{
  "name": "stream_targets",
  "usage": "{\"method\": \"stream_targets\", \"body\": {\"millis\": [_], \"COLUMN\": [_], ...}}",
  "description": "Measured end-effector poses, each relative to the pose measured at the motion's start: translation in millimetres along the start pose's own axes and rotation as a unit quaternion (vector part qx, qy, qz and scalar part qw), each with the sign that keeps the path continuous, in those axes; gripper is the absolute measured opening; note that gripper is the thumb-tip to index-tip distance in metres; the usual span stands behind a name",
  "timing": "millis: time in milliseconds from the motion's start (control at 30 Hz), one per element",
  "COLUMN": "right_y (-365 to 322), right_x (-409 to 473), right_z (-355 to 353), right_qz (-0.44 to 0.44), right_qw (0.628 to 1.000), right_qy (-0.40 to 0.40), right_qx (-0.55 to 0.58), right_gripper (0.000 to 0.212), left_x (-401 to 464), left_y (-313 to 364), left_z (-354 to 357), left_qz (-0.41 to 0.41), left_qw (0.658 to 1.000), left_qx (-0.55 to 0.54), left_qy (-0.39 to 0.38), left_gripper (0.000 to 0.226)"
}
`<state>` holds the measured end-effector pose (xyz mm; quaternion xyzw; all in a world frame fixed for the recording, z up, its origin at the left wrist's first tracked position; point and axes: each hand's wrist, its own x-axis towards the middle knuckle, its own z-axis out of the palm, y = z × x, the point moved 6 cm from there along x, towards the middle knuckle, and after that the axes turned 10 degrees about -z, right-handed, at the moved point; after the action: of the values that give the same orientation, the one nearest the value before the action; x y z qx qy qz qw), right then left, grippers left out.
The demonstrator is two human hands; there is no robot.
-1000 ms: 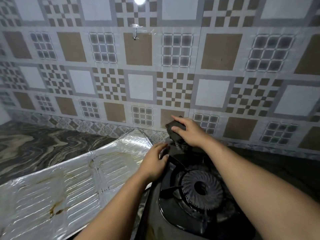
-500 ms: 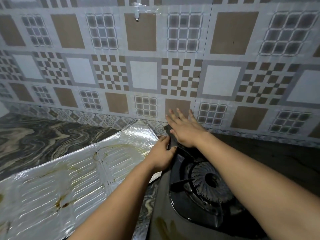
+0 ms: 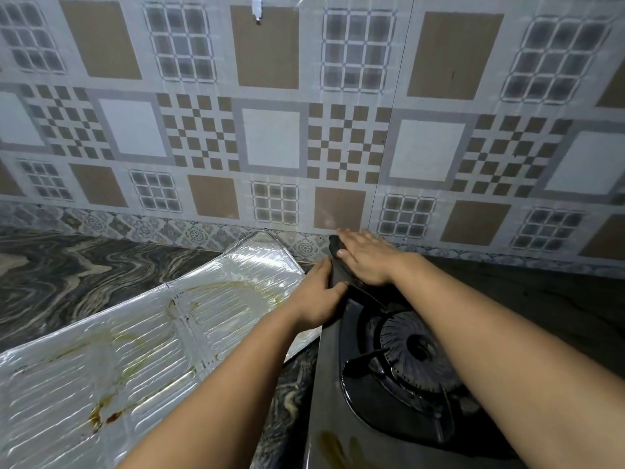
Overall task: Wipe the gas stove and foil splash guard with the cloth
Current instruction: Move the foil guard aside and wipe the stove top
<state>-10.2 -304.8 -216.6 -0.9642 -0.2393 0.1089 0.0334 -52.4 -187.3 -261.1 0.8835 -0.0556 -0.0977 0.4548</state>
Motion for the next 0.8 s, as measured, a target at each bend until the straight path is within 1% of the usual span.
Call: {"method": "stream_targets", "body": {"millis": [133, 233, 367, 533, 700, 800], "right_y": [27.2, 47.8, 58.6, 65.5, 90.3, 98.7], "right_x": [-4.3, -11.8, -13.3, -10.9, -17.9, -32.4], "right_z": [-5.0, -6.9, -7.1, -8.7, -3.5, -4.3], "right_qz": [0.045, 0.077, 0.091, 0.088, 0.102, 0.116], "right_qw": [0.998, 0.995, 0.993, 0.992, 0.989, 0.988], "right_qy": [-0.035, -0.055, -0.075, -0.096, -0.105, -0.087], "right_qx": [0.01, 0.005, 0.006, 0.005, 0.03, 0.05], "right_gripper": [0.063, 0.062, 0.062, 0.064, 0.068, 0.064], "left_x": [7.8, 14.9, 28.4, 41.7, 50.5, 56.6], "left_y": [-2.2, 2.3, 14.2, 23.8, 42.2, 49.8], "left_z": [2.1, 2.7, 2.6, 0.2, 5.7, 10.7], "left_qz": [-0.015, -0.013, 0.007, -0.007, 0.012, 0.011], "left_qw": [0.999, 0.999, 0.992, 0.959, 0.94, 0.929], "left_qx": [-0.022, -0.012, 0.12, 0.281, 0.338, 0.365], "left_qy": [-0.019, -0.032, -0.025, -0.026, -0.039, -0.05], "left_gripper": [0.093, 0.097, 0.088, 0.095, 0.102, 0.106]}}
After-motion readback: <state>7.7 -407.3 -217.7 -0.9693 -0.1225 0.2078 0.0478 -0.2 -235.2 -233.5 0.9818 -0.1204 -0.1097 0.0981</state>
